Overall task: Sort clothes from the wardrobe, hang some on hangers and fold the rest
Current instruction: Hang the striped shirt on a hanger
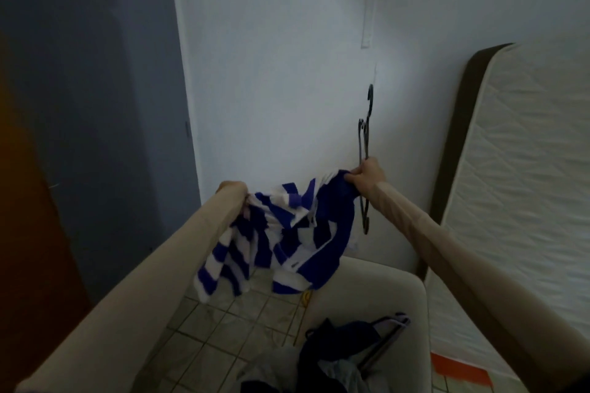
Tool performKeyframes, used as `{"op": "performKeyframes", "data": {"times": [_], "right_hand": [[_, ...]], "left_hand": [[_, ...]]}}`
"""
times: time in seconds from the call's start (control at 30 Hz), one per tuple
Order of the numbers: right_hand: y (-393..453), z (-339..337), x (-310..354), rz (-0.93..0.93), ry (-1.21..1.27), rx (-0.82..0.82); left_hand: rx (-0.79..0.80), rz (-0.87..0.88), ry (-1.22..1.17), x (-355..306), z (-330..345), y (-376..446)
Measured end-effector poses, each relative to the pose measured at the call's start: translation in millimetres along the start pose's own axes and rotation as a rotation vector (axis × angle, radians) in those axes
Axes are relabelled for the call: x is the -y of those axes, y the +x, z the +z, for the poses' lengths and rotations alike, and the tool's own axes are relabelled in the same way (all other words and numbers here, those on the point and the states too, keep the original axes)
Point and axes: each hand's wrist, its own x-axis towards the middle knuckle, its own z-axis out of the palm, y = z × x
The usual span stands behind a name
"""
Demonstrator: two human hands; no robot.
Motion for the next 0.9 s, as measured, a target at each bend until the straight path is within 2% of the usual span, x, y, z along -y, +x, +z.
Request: {"op": "performKeyframes", "data": {"times": [0.07,0.13,0.2,0.3,0.4,0.5,0.6,0.7,0.83,0.9], "right_hand": [[3,-3,5,-0.043,0.004,0.016],[1,0,8,-0.083,-0.009,0.053],[-4,8,11,-0.116,0.023,0.071],[-8,16,15,-0.158,0.056,0.119],[-8,12,16,-0.186,0.044,0.160],[-11,2,12,-0.227,0.087,0.146],[-17,-6,7,-0.313,0.134,0.022],[-20,-10,5,-0.269,0.240,-0.152],[-21,-14,9,-0.073,0.116,-0.063],[-22,-7,7,-0.069,0.149,-0.130]], "left_hand": [[0.107,-0.042,0.051,5,10,-7],[0.282,-0.006,0.126,5,25,-20],[0.442,0.094,0.217,7,42,-28],[0.536,0.285,0.337,18,62,-35],[0.481,0.339,0.252,24,73,-33],[0.449,0.318,0.185,21,77,-33],[0.381,0.341,0.084,9,80,-35],[0.278,0.442,0.161,-5,75,-37],[0.249,0.480,0.318,-15,66,-40],[0.236,0.443,0.396,-16,61,-41]]}}
